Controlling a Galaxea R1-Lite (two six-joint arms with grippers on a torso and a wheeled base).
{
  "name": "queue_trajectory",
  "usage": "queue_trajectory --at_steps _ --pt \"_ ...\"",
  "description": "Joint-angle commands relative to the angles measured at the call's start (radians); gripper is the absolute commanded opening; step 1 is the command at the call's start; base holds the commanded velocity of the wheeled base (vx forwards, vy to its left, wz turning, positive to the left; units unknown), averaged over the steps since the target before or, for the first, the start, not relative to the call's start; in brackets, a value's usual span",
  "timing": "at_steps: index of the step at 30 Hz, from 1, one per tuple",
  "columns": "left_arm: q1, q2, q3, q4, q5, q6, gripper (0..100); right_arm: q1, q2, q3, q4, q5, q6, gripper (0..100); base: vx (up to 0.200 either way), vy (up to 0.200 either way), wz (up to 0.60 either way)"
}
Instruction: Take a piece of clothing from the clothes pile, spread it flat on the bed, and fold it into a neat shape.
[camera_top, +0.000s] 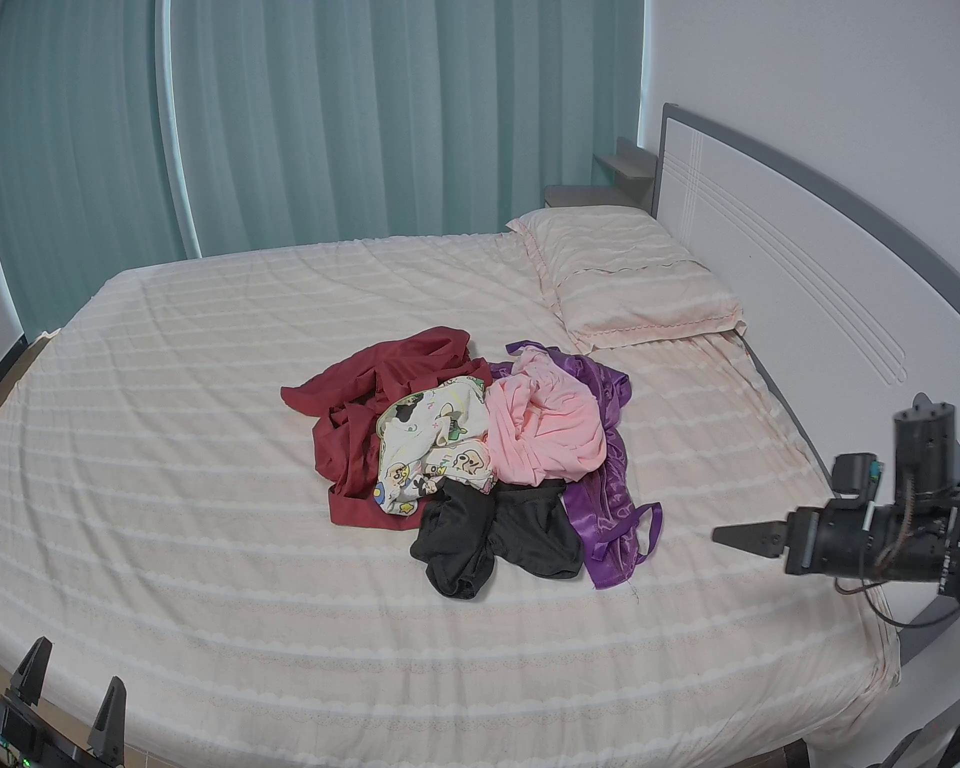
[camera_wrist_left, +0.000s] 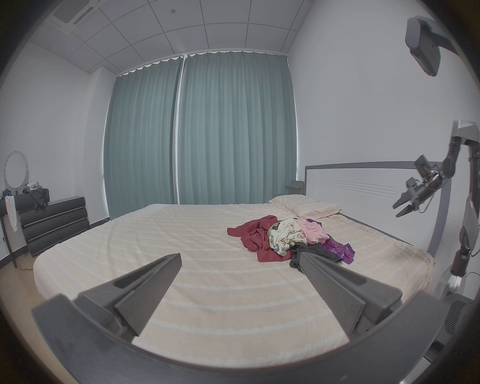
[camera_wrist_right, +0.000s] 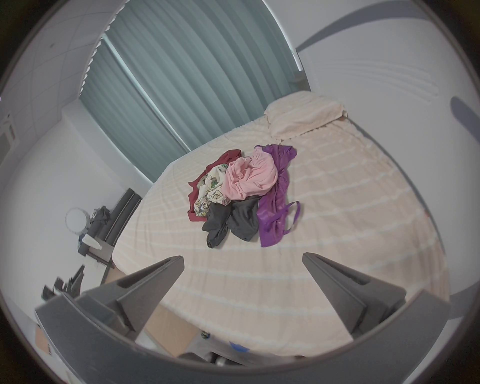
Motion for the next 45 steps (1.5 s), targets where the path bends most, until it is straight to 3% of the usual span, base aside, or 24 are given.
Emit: queue_trajectory --at_steps 1,5,6,9,14,28,45 --pt "0.000 -0.016 0.016 0.000 0.000 -0.001 100 0.156 0.383 -0.171 -0.151 -0.093 0.157 100 0.000 0.000 0.00" --pt "0.000 -0.016 0.016 0.000 0.000 0.001 100 0.179 0.514 -0.251 -0.211 -0.167 0.205 100 0.000 0.000 0.00" --pt "0.000 -0.016 0.016 0.000 0.000 -0.001 100 0.196 0.594 -0.305 -0.232 -0.233 0.243 100 0.000 0.000 0.00" --pt "0.000 -0.016 0.016 0.000 0.000 0.001 100 0.207 0.663 -0.345 -0.252 -0.268 0.292 100 0.000 0.000 0.00" --pt "0.000 -0.016 0.016 0.000 0.000 0.001 100 0.204 0.765 -0.426 -0.271 -0.271 0.341 100 0.000 0.000 0.00" --pt "0.000 -0.016 0.016 0.000 0.000 -0.001 100 0.222 1.008 -0.621 -0.261 -0.283 0.341 100 0.000 0.000 0.00" --pt "0.000 -0.016 0.016 0.000 0.000 -0.001 100 0.264 1.160 -0.831 -0.237 -0.383 0.281 100 0.000 0.000 0.00"
